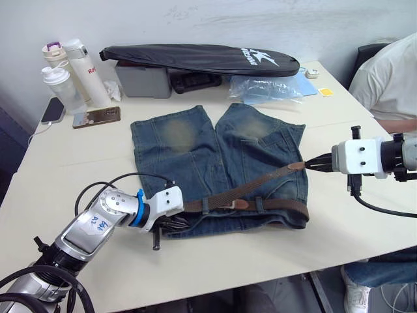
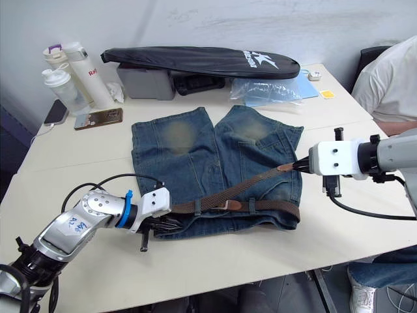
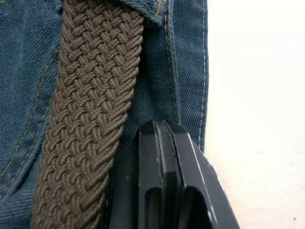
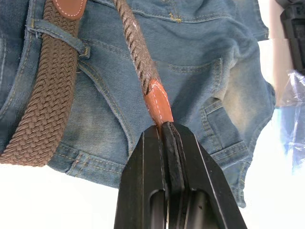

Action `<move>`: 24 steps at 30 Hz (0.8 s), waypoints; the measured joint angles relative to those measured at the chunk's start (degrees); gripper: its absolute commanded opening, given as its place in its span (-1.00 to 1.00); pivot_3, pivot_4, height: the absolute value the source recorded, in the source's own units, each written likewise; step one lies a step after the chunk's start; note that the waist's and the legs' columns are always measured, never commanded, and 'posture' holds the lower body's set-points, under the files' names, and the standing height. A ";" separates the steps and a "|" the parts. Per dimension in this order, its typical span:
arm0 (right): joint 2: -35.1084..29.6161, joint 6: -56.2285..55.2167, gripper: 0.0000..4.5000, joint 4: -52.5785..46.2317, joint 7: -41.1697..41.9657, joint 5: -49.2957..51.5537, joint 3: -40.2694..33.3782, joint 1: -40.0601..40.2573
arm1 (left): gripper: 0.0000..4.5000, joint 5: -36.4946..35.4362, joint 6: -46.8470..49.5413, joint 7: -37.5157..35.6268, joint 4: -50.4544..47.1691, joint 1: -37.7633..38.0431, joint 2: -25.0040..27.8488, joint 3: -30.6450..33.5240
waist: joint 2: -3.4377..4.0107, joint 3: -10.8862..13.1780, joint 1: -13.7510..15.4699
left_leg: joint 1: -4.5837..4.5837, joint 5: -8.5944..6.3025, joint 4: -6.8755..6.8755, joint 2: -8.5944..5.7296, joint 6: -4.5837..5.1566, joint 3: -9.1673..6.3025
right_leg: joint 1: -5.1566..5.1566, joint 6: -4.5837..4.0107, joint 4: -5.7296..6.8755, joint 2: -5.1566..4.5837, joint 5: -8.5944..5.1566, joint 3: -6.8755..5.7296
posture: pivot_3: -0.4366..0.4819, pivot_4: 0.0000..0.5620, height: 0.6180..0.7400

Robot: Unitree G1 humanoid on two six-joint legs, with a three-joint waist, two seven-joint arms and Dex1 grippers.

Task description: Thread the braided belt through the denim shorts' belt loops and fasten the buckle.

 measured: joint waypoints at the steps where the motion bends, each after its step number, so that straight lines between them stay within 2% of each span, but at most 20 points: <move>1: -0.11 -0.18 -0.98 0.52 0.02 -0.18 0.00 0.20 | -1.00 0.00 0.00 -0.05 0.00 0.03 0.02 0.03 | 0.00 0.01 -0.03 | 0.00 0.00 0.00 0.00 0.00 0.01 | 0.00 0.00 -0.01 0.00 0.00 0.00 | -0.05 -0.47 1.00; 12: -0.11 -0.56 -0.98 0.52 0.57 -1.13 0.23 0.84 | -1.00 -0.31 -3.74 -2.92 -0.04 2.88 3.20 2.24 | 0.03 0.07 -0.99 | 0.12 0.00 -0.13 0.05 -0.01 0.05 | -0.02 0.06 0.00 0.07 0.02 0.04 | -0.05 -0.47 1.00; 16: 1.06 1.22 -0.98 -1.33 0.46 -0.94 0.47 0.08 | -1.00 -3.23 -3.91 -5.39 1.16 4.81 3.47 4.60 | 0.09 0.10 -0.95 | 0.12 0.00 -0.13 0.07 -0.01 0.06 | -0.04 0.06 0.04 0.07 0.02 0.03 | -0.05 -0.47 1.00; 20: 2.52 3.02 -1.00 -2.78 0.40 -0.57 0.62 -0.77 | -0.40 -7.30 -0.91 -6.20 1.86 4.90 2.18 7.63 | 0.06 0.19 -0.83 | 0.10 0.01 -0.09 0.05 -0.02 0.02 | -0.05 0.07 0.09 0.06 0.03 0.02 | -0.05 -0.47 1.00; 24: 3.31 3.52 -1.00 -4.85 0.52 -0.49 2.27 -1.73 | 0.41 -12.03 2.04 -8.97 2.01 3.95 2.63 10.27 | 0.01 0.22 -0.82 | 0.07 0.02 -0.08 0.01 -0.07 0.00 | -0.06 0.09 0.09 0.04 0.04 0.01 | -0.05 -0.47 1.00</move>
